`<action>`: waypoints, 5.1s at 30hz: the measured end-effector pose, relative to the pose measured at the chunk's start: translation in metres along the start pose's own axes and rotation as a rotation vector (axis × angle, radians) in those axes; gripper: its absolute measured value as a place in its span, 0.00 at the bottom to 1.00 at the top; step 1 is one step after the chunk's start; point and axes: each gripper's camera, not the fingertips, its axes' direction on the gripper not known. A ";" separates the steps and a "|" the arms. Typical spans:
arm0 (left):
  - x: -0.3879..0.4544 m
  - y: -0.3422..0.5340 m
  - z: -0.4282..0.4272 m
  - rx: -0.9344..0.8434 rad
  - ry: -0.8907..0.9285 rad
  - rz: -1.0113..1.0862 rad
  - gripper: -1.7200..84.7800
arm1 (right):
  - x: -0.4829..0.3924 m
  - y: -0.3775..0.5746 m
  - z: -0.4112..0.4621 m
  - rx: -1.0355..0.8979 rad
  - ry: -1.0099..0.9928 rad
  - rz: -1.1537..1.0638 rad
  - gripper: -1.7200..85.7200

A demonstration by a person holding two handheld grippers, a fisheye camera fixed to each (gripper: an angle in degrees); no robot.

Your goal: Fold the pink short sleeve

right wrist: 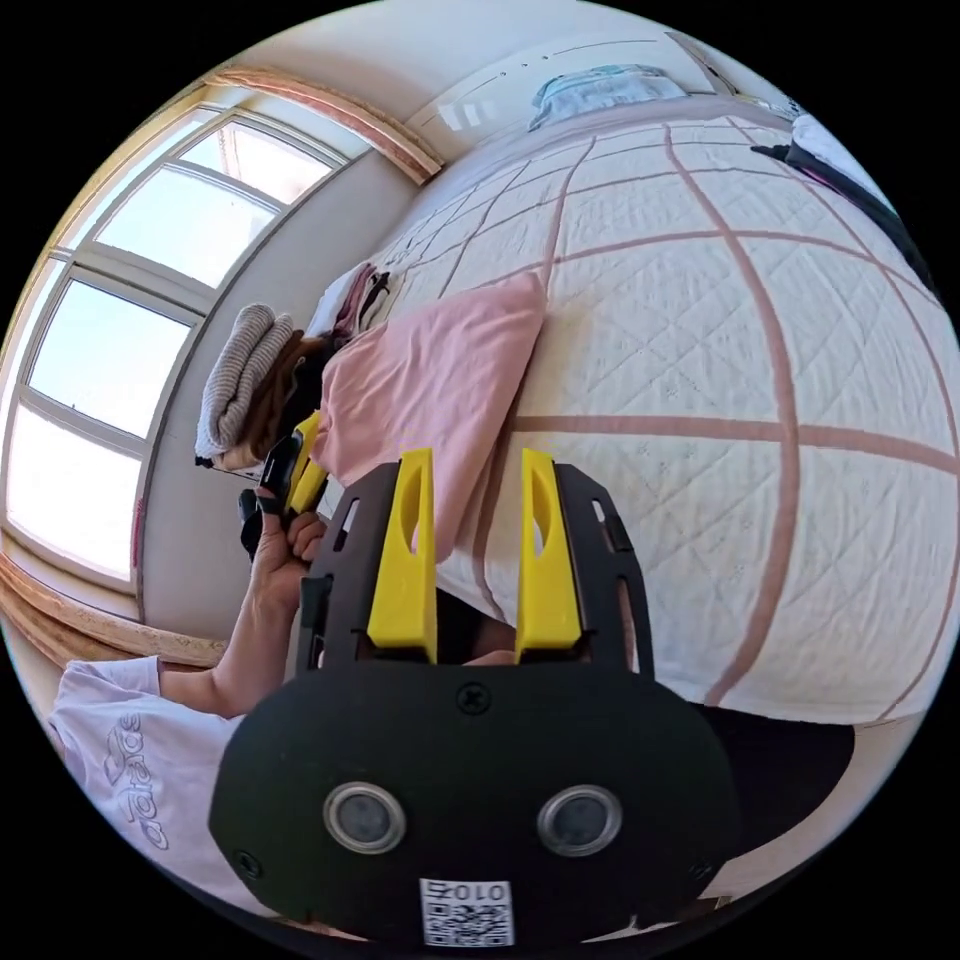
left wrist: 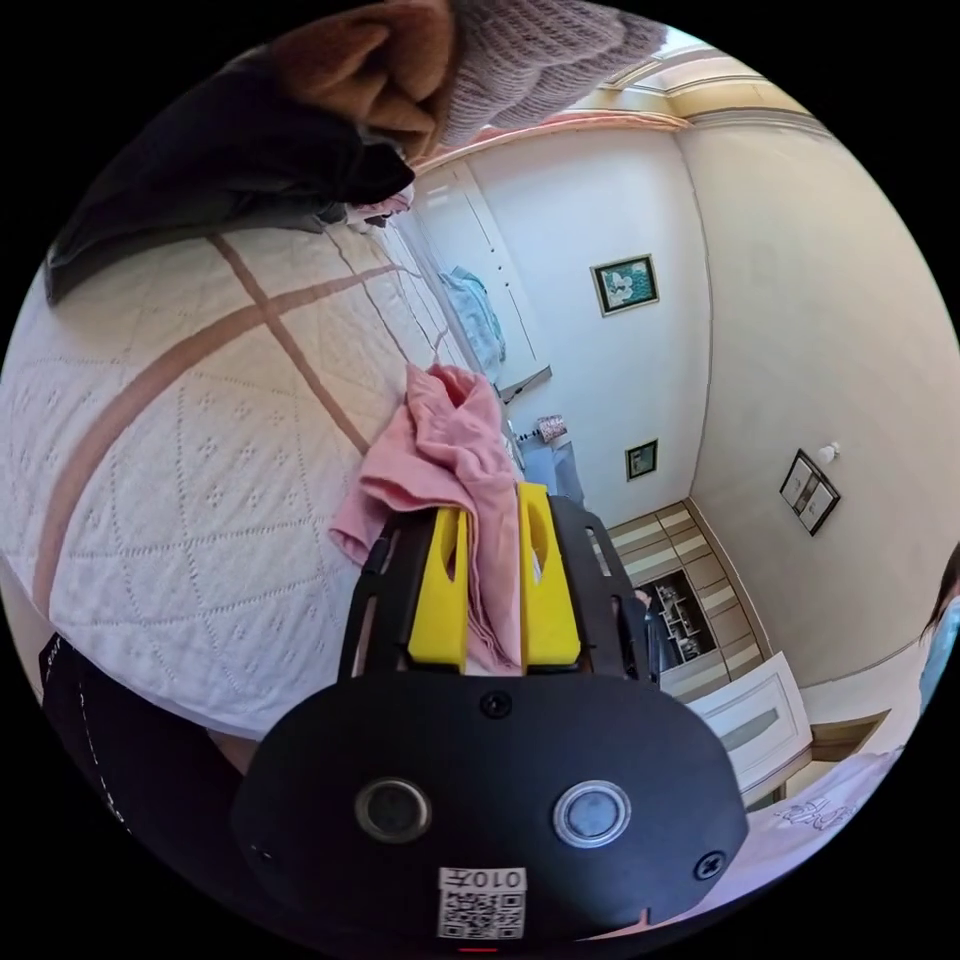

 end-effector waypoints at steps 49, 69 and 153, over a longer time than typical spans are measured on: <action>-0.009 0.100 -0.017 -0.241 0.022 0.030 0.05 | 0.014 -0.109 0.076 -0.018 -0.017 -0.148 0.10; 0.165 0.220 0.082 -0.570 -0.603 1.090 0.05 | -0.128 0.046 0.149 0.052 0.349 -0.418 0.11; -0.007 0.042 0.026 -0.406 0.168 -0.086 0.22 | 0.124 -0.023 -0.081 -0.051 -0.416 0.082 0.08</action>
